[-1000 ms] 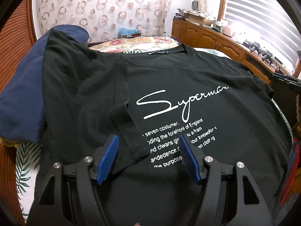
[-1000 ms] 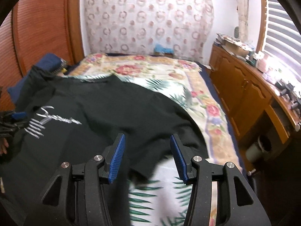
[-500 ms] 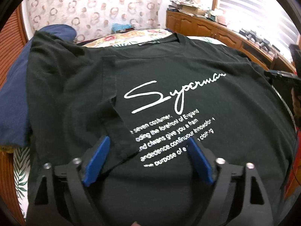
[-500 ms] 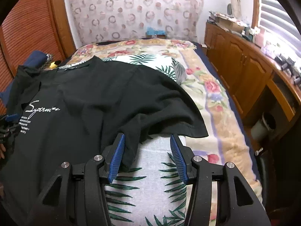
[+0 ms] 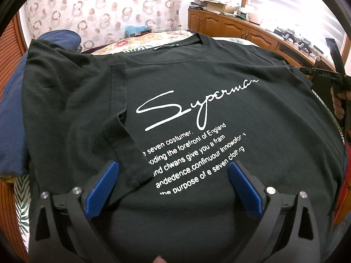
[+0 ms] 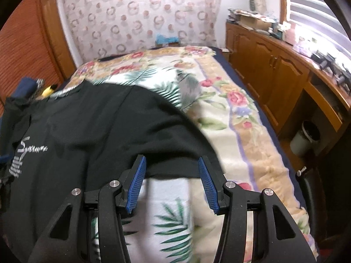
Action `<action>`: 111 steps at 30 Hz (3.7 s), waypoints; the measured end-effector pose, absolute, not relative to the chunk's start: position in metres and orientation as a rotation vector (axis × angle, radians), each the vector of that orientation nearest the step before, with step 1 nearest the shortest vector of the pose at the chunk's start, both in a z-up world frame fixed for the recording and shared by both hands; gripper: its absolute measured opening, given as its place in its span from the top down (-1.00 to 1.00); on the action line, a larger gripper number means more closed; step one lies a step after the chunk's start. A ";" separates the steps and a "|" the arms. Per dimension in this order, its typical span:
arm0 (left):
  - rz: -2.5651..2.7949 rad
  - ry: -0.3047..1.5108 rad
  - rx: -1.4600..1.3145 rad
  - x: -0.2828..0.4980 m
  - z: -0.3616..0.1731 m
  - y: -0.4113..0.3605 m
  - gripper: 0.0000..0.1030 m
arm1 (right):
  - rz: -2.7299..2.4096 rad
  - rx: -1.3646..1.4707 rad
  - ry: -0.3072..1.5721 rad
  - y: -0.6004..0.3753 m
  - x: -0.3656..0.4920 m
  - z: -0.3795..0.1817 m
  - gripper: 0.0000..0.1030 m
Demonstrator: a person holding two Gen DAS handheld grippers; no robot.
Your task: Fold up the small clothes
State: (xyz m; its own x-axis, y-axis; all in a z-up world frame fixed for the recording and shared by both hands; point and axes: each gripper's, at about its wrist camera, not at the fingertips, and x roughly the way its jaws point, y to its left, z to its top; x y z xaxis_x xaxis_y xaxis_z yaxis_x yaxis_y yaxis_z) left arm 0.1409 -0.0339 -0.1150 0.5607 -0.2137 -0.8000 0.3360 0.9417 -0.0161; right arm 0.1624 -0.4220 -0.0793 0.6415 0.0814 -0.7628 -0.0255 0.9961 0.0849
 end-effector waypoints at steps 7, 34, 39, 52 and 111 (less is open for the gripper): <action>-0.298 0.859 0.136 0.132 -0.103 -0.033 -0.95 | 0.050 0.134 0.934 -0.447 0.181 -0.093 0.02; -0.332 0.677 -0.008 0.091 -0.045 -0.028 -0.95 | 0.174 0.100 0.872 -0.418 0.183 -0.056 0.44; -0.335 0.688 -0.009 0.091 -0.046 -0.030 -0.95 | 0.116 0.082 0.957 -0.410 0.195 -0.080 0.20; -0.323 0.688 -0.017 0.087 -0.047 -0.028 -0.95 | 0.114 -0.103 0.819 -0.384 0.183 -0.038 0.95; -0.318 0.679 -0.042 0.077 -0.051 -0.027 -0.95 | 0.410 -0.064 0.869 -0.284 0.105 -0.059 0.83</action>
